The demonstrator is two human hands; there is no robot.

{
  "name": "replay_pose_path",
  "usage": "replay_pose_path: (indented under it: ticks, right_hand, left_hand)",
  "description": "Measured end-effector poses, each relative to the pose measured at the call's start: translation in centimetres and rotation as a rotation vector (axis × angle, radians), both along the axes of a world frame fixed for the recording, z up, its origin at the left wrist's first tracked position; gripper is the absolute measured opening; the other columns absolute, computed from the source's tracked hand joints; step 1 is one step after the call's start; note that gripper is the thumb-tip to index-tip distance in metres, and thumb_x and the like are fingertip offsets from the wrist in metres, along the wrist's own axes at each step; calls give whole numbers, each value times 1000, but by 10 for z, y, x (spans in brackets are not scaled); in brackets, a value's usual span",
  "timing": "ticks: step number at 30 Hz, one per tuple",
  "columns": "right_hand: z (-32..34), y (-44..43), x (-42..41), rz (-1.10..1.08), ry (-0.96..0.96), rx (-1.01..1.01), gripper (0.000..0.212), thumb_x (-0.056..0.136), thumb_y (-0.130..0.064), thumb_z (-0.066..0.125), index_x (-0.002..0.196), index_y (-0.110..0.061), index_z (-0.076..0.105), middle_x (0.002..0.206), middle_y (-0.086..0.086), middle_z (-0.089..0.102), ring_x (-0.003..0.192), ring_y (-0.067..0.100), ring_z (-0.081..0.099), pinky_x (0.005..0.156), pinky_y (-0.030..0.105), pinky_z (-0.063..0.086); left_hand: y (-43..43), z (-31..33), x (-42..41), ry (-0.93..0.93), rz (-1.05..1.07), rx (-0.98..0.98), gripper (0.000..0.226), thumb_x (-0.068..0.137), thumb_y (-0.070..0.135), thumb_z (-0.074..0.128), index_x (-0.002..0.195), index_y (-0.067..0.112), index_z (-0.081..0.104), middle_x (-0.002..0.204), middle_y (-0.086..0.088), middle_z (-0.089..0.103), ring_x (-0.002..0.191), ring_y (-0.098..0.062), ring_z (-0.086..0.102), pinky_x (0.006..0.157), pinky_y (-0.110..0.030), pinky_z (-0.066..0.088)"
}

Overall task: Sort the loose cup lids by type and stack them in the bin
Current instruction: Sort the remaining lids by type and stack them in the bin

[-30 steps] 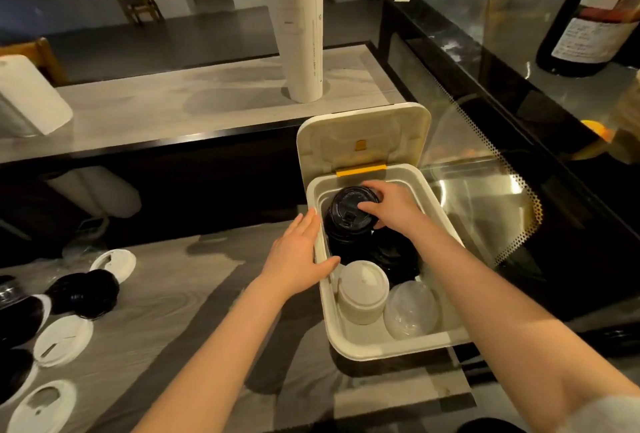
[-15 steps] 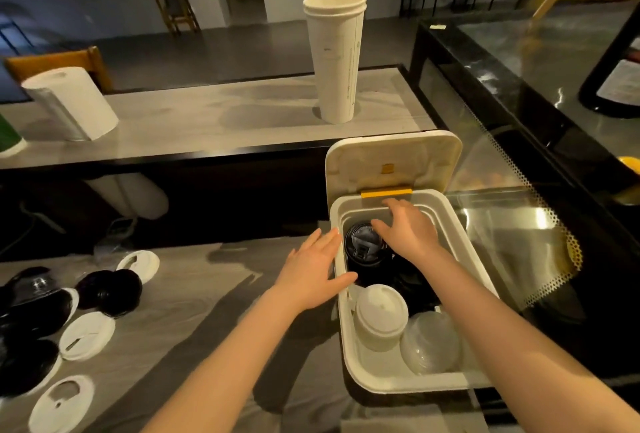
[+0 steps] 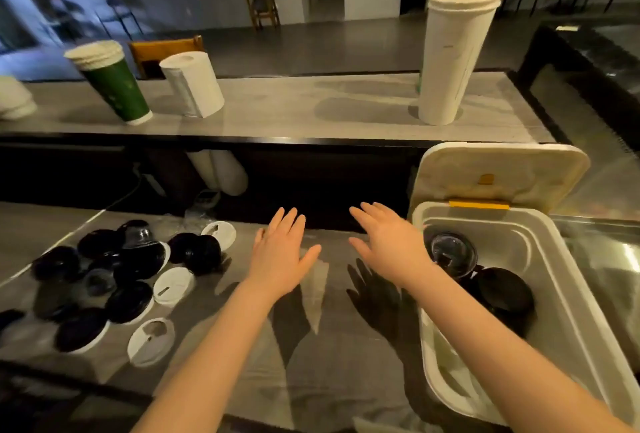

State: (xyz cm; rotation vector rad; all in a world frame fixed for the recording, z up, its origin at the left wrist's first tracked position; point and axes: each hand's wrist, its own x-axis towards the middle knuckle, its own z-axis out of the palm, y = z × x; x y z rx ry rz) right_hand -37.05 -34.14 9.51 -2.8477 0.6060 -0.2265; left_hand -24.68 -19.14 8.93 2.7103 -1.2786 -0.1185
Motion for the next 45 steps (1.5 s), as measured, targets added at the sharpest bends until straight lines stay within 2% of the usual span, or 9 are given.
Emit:
replay_pose_path:
  ticks: [8, 15, 19, 25, 31, 34, 38, 43, 45]
  right_hand:
    - [-16, 75, 79, 171, 82, 31, 58, 96, -44, 44, 148, -24, 26, 156, 2, 25, 144, 22, 21, 110, 39, 33]
    - [-33, 140, 152, 146, 189, 110, 59, 95, -42, 46, 147, -23, 28, 153, 4, 30, 138, 25, 32, 107, 39, 36]
    - [-54, 178, 192, 159, 272, 177, 58, 93, -38, 50, 145, -21, 31, 152, 5, 31, 137, 25, 32, 107, 40, 37]
    - [-85, 226, 245, 215, 378, 315, 56, 94, -19, 50, 146, -22, 30, 150, 4, 35, 134, 25, 37, 105, 37, 39]
    - [-121, 254, 294, 345, 533, 196, 81, 90, -12, 57, 152, -28, 7, 160, -2, 1, 147, 24, 7, 116, 44, 24]
    - [-132, 260, 308, 339, 621, 181, 87, 89, -22, 61, 151, -28, 0, 160, 0, -5, 147, 27, -1, 117, 50, 19]
    - [-139, 266, 310, 277, 628, 191, 89, 88, -31, 62, 152, -25, 1, 160, 3, 4, 147, 31, 4, 116, 50, 20]
    - [-137, 263, 311, 218, 535, 161, 90, 77, -34, 75, 148, -15, 22, 147, 4, 28, 138, 27, 25, 110, 47, 34]
    - [-136, 260, 309, 195, 504, 188, 90, 73, -34, 78, 145, -15, 29, 143, 3, 32, 134, 25, 28, 110, 43, 34]
  left_hand:
    - [100, -23, 66, 74, 188, 67, 65, 95, 52, 36, 149, 18, 21, 159, 0, 9, 146, -18, 0, 115, -46, 15]
    - [179, -46, 138, 196, 237, 109, 63, 96, 48, 39, 148, 19, 22, 158, 2, 9, 146, -17, 2, 117, -41, 14]
    - [220, -69, 170, 206, 201, 76, 60, 93, 45, 46, 144, 16, 32, 152, -1, 26, 140, -21, 20, 111, -36, 27]
    - [262, -106, 193, 348, 106, 164, 70, 89, 47, 52, 146, 15, 28, 150, -1, 26, 138, -22, 19, 112, -36, 27]
    - [281, -128, 206, 449, 0, 280, 83, 83, 50, 60, 147, 16, 19, 151, 1, 15, 140, -22, 12, 114, -39, 25]
    - [283, -135, 209, 498, -17, 355, 98, 76, 57, 65, 149, 18, 12, 156, -1, 2, 144, -25, -1, 116, -42, 19]
    - [286, -138, 207, 568, -62, 480, 103, 78, 55, 64, 151, 24, -3, 157, -4, -16, 144, -26, -17, 117, -43, 5]
    - [287, -150, 206, 500, -114, 425, 100, 74, 56, 64, 149, 21, 7, 156, -3, 7, 143, -29, 5, 116, -45, 18]
    - [287, -149, 206, 528, -89, 420, 100, 76, 55, 64, 149, 23, 5, 157, -4, 1, 144, -28, -1, 117, -43, 13]
